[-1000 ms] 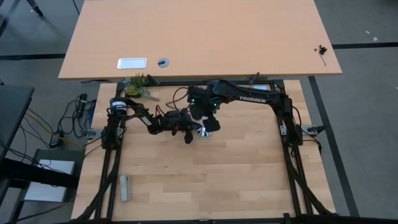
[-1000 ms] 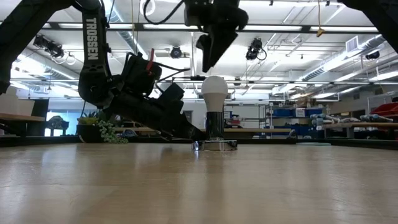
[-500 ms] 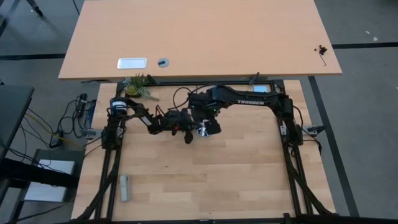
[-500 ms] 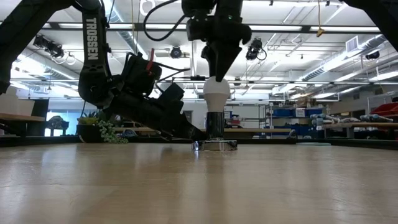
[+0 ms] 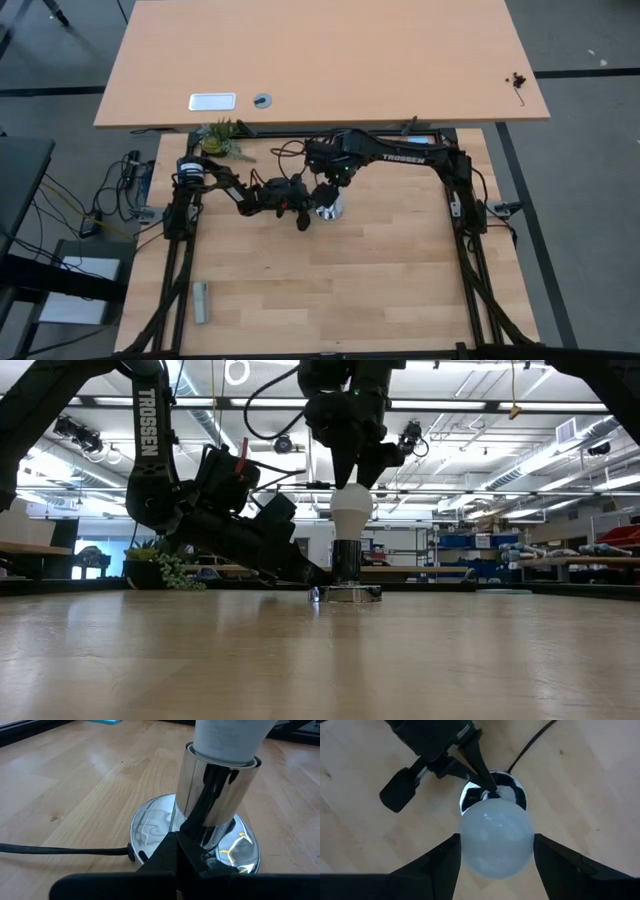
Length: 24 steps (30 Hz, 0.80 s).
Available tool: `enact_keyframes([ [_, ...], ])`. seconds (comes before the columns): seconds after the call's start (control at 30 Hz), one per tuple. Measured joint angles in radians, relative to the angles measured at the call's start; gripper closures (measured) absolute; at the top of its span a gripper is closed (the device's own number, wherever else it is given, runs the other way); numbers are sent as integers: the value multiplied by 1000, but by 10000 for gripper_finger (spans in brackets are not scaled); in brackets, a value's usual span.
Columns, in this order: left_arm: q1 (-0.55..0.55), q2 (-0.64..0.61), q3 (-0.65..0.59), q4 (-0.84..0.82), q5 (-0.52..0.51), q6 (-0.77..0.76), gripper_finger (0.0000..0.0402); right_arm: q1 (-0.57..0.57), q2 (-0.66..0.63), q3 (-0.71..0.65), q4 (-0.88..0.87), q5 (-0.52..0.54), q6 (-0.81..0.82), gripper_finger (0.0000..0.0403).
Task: Screw lightbulb
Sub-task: Insert the white lightbulb into the silver lamp
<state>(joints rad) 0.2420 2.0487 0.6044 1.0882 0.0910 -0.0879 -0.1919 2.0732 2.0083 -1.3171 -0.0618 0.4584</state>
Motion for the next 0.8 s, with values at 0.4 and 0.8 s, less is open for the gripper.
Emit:
enact_keyframes([
  [0.4,0,0,0,0,0,1,401,-9,8,98,-32,28,-586,119],
  [0.8,0,0,0,0,0,2,401,35,2,-1,17,69,-1041,122],
])
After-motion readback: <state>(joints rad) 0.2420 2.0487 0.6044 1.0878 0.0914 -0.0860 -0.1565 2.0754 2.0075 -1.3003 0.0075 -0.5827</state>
